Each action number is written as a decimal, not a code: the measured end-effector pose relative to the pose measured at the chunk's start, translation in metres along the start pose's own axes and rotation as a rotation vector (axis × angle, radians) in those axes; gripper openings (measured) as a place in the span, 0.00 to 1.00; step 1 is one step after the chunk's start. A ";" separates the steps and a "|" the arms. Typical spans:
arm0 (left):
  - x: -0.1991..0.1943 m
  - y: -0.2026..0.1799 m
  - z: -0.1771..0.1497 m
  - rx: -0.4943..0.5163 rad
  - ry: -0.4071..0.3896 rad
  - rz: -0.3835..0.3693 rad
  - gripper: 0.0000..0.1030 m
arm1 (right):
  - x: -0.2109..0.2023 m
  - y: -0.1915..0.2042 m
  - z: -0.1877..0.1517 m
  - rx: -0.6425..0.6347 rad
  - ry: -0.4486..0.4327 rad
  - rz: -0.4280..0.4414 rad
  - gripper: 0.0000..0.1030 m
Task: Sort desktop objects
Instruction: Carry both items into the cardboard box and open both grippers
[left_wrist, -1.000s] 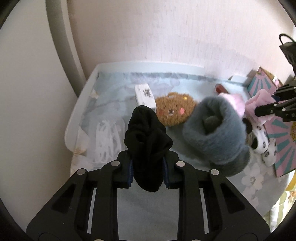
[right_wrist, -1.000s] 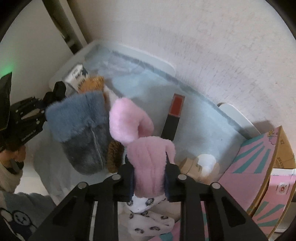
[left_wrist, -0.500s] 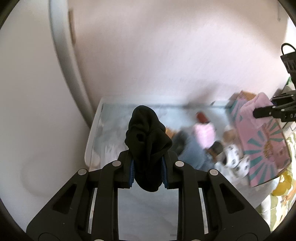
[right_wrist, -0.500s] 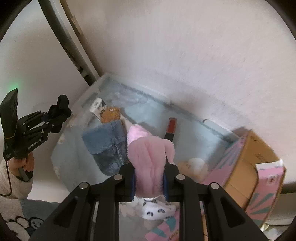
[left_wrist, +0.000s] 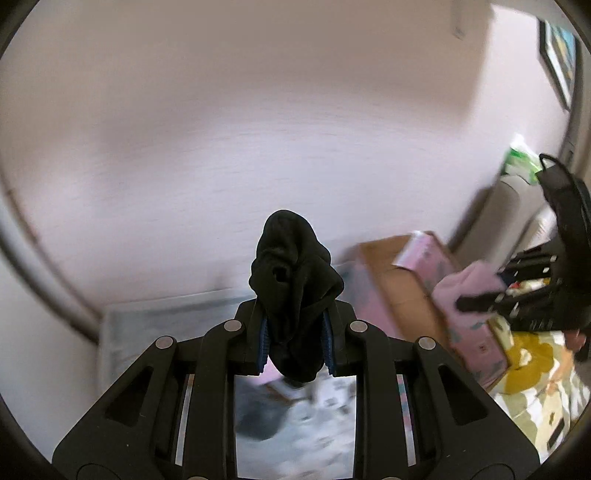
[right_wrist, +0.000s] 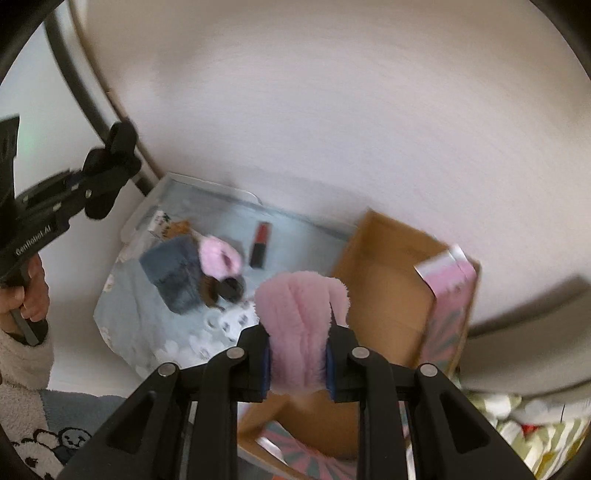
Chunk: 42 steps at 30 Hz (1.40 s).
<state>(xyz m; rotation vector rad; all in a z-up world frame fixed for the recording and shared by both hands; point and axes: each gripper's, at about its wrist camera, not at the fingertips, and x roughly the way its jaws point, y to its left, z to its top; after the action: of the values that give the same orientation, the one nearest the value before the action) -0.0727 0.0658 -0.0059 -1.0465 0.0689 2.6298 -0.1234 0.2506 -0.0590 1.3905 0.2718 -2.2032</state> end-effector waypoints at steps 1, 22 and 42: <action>0.009 -0.013 0.002 0.009 0.012 -0.023 0.19 | 0.000 -0.006 -0.007 0.011 0.007 -0.002 0.20; 0.127 -0.156 -0.029 0.045 0.234 -0.133 0.41 | 0.054 -0.061 -0.100 0.032 0.186 0.025 0.50; 0.086 -0.146 -0.021 0.091 0.150 -0.063 1.00 | 0.027 -0.054 -0.082 -0.021 0.094 -0.030 0.73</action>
<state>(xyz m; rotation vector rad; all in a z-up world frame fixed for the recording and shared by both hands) -0.0738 0.2244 -0.0693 -1.1930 0.1834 2.4643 -0.0967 0.3227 -0.1255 1.4903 0.3508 -2.1560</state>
